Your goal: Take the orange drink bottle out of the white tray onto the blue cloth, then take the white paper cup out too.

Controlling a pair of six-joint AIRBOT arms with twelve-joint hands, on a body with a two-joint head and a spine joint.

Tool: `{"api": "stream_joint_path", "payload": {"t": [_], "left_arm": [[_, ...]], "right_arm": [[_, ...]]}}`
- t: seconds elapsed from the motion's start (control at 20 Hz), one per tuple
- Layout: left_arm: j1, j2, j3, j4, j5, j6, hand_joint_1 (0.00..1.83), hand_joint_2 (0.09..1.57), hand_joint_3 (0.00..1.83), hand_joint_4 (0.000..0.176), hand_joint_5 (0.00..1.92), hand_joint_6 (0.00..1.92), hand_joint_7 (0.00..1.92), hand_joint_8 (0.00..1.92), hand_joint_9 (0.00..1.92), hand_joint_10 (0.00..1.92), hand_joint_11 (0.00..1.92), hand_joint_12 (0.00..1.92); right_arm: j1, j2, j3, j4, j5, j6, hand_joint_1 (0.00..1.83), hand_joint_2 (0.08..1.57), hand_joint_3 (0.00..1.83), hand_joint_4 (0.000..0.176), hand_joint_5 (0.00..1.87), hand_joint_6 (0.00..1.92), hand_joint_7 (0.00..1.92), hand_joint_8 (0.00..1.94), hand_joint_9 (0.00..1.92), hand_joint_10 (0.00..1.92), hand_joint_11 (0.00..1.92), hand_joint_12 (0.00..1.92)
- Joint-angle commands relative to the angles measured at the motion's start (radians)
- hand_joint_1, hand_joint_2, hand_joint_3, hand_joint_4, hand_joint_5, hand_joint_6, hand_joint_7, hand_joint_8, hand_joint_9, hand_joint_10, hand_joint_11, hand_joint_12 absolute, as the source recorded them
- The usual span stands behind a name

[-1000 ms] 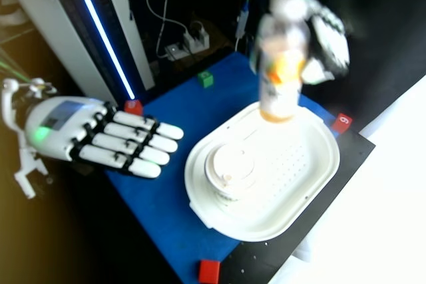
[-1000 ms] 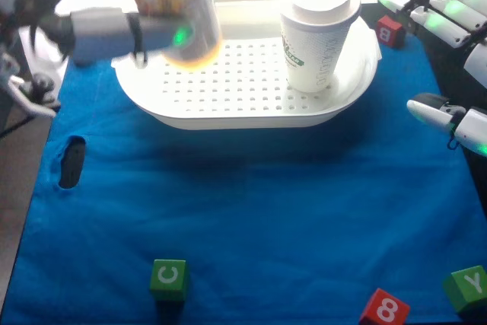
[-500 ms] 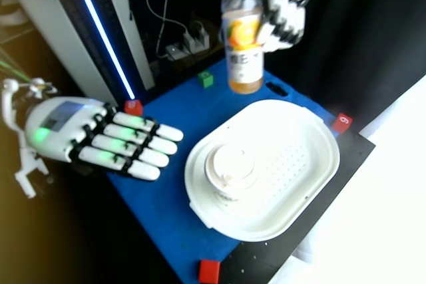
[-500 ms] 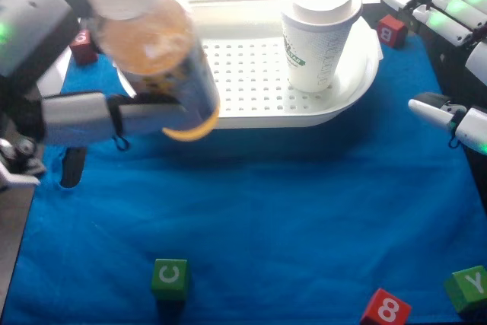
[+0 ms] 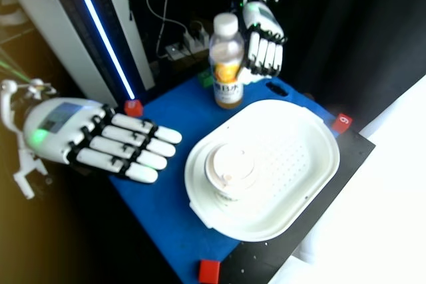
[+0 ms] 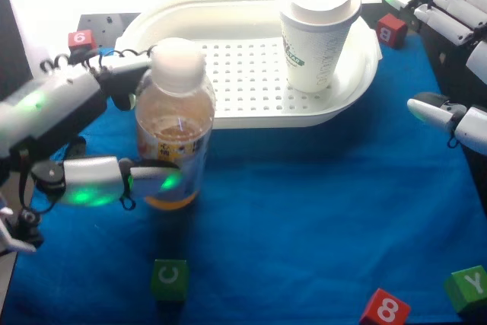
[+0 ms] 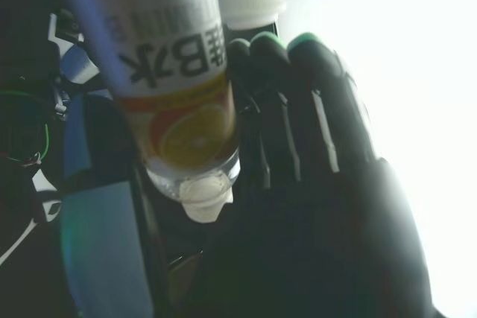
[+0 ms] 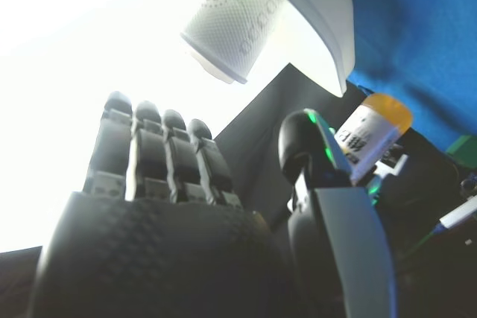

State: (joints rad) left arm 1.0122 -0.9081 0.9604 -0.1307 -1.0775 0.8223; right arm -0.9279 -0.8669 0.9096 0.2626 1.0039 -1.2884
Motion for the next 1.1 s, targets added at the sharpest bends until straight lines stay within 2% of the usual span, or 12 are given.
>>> {"api": "stream_joint_path", "payload": {"t": [0.0,0.05,0.1,0.15,0.35,0.45,0.5,0.55,0.6,0.7,0.9,1.05], "left_arm": [[0.001,0.003,-0.008,-0.003,-0.155,-0.014,0.59,1.25,0.00,0.029,0.22,0.17,0.22,0.20,0.06,0.73,0.00,1.39],[0.017,0.009,-0.015,-0.012,-0.169,-0.014,0.52,1.26,0.00,0.047,0.15,0.09,0.14,0.08,0.05,0.37,0.00,0.96],[0.027,0.012,-0.018,-0.017,-0.183,-0.014,0.40,1.27,0.00,0.085,0.04,0.02,0.03,0.01,0.01,0.07,0.00,0.19],[0.034,0.016,-0.022,-0.021,-0.192,-0.014,0.35,1.26,0.00,0.122,0.01,0.00,0.00,0.00,0.00,0.01,0.00,0.04],[0.075,0.030,-0.033,-0.049,-0.230,-0.014,0.38,1.16,0.00,0.164,0.00,0.00,0.00,0.00,0.00,0.00,0.00,0.00],[0.135,0.048,-0.049,-0.101,-0.307,-0.013,0.40,1.10,0.00,0.151,0.00,0.00,0.00,0.00,0.00,0.00,0.00,0.00],[0.143,0.051,-0.051,-0.107,-0.316,-0.013,0.43,1.09,0.00,0.150,0.00,0.00,0.00,0.00,0.00,0.00,0.00,0.00],[0.165,0.058,-0.057,-0.129,-0.343,-0.012,0.47,1.07,0.00,0.162,0.00,0.00,0.00,0.00,0.00,0.00,0.00,0.00],[0.202,0.069,-0.067,-0.159,-0.388,-0.007,0.47,1.06,0.00,0.151,0.00,0.00,0.00,0.00,0.00,0.00,0.00,0.00],[0.269,0.088,-0.085,-0.214,-0.464,-0.005,0.51,1.06,0.00,0.091,0.02,0.01,0.00,0.00,0.00,0.00,0.00,0.00],[0.312,0.102,-0.100,-0.266,-0.520,0.003,0.54,1.09,0.00,0.058,0.02,0.01,0.00,0.00,0.00,0.00,0.06,0.04],[0.315,0.103,-0.100,-0.293,-0.538,0.016,0.62,1.12,0.01,0.023,0.06,0.02,0.00,0.00,0.00,0.00,0.00,0.04]], "right_arm": [[0.005,-0.002,0.001,-0.009,0.122,-0.004,0.55,1.34,0.00,0.000,0.00,0.00,0.00,0.00,0.00,0.00,0.00,0.00],[0.005,-0.002,0.001,-0.008,0.122,-0.004,0.55,1.35,0.00,0.000,0.00,0.00,0.00,0.00,0.00,0.00,0.00,0.00],[0.005,-0.002,0.001,-0.008,0.122,-0.004,0.55,1.35,0.00,0.000,0.00,0.00,0.00,0.00,0.00,0.00,0.00,0.00],[0.005,-0.002,0.001,-0.006,0.122,-0.004,0.53,1.35,0.01,0.000,0.00,0.00,0.00,0.00,0.00,0.00,0.00,0.00],[0.005,-0.002,0.001,-0.003,0.122,-0.004,0.52,1.37,0.01,0.000,0.00,0.00,0.00,0.00,0.00,0.00,0.03,0.01],[0.005,-0.001,0.001,-0.003,0.123,-0.004,0.51,1.36,0.00,0.000,0.00,0.00,0.00,0.00,0.00,0.00,0.04,0.03],[0.005,-0.001,0.001,-0.003,0.123,-0.004,0.48,1.37,0.00,0.000,0.00,0.00,0.00,0.00,0.00,0.00,0.01,0.24],[0.005,-0.001,0.000,-0.003,0.123,-0.003,0.42,1.37,0.00,0.000,0.00,0.00,0.00,0.00,0.00,0.00,0.00,0.16],[0.005,-0.001,-0.001,-0.004,0.123,-0.001,0.43,1.36,0.00,0.000,0.00,0.00,0.00,0.00,0.00,0.00,0.00,0.03],[0.005,-0.001,0.004,-0.024,0.123,0.023,0.49,1.35,0.00,0.000,0.00,0.00,0.00,0.00,0.00,0.00,0.00,0.00],[0.039,-0.015,0.051,-0.059,0.123,0.105,0.35,1.35,0.00,0.000,0.00,0.00,0.00,0.00,0.00,0.00,0.00,0.00],[0.094,-0.050,0.089,-0.064,0.122,0.105,0.36,1.33,0.00,0.050,0.00,0.00,0.00,0.00,0.00,0.00,0.00,0.00]]}}
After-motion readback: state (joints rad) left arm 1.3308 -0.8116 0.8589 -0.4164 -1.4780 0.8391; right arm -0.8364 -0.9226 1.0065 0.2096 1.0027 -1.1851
